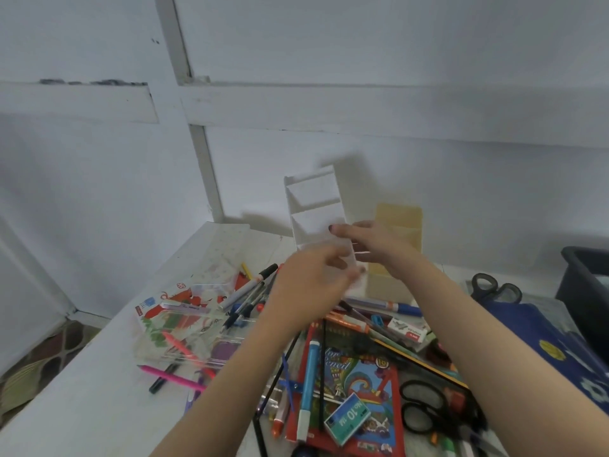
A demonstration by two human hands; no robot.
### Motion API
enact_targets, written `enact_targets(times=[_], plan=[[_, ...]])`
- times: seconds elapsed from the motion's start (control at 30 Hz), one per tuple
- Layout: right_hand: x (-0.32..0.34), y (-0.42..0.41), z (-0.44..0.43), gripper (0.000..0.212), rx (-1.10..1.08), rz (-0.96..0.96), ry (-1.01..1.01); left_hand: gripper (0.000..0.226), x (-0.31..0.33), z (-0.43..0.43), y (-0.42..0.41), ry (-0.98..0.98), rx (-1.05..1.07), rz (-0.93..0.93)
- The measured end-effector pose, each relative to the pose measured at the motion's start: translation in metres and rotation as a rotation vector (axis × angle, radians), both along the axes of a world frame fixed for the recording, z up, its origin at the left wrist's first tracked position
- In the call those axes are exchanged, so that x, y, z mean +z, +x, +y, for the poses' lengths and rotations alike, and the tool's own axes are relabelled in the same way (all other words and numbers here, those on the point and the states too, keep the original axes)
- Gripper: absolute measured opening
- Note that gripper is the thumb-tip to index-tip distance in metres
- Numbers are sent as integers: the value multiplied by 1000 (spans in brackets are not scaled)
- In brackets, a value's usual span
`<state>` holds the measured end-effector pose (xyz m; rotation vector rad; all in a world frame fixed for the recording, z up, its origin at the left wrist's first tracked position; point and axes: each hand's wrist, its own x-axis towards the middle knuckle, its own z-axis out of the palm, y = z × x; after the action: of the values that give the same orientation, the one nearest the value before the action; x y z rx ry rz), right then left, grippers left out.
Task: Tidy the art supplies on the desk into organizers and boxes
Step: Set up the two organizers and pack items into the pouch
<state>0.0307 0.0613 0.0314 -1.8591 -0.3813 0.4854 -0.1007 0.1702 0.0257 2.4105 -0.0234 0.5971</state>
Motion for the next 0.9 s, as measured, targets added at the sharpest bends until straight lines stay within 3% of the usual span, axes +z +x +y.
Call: enact_targets(times=[0.1, 0.27, 0.37, 0.43, 0.5, 0.6, 0.63, 0.77, 0.9], plan=[[3, 2, -4, 93, 9, 10, 46, 9, 18, 28, 5, -346, 176, -152], [-4, -1, -1, 87, -25, -124, 115, 36, 29, 48, 31, -597, 316, -13], [-12, -1, 2, 80, -55, -103, 253, 43, 26, 49, 42, -619, 356, 39], [-13, -1, 3, 76, -47, -99, 337, 33, 21, 50, 49, -630, 289, 166], [-12, 0, 3, 75, 4, -121, 343, 22, 12, 51, 55, -537, 236, 165], [-9, -1, 1, 75, 55, -241, 212, 14, -1, 47, 60, -411, 254, 65], [-9, 1, -1, 73, 17, -324, 174, 21, -4, 45, 63, -354, 265, 34], [-12, 10, -21, 59, -348, -601, -81, 37, -16, 44, 75, -263, 326, -5], [-34, 17, -47, 56, -509, -434, -373, 40, -27, 41, 85, -257, 354, -13]])
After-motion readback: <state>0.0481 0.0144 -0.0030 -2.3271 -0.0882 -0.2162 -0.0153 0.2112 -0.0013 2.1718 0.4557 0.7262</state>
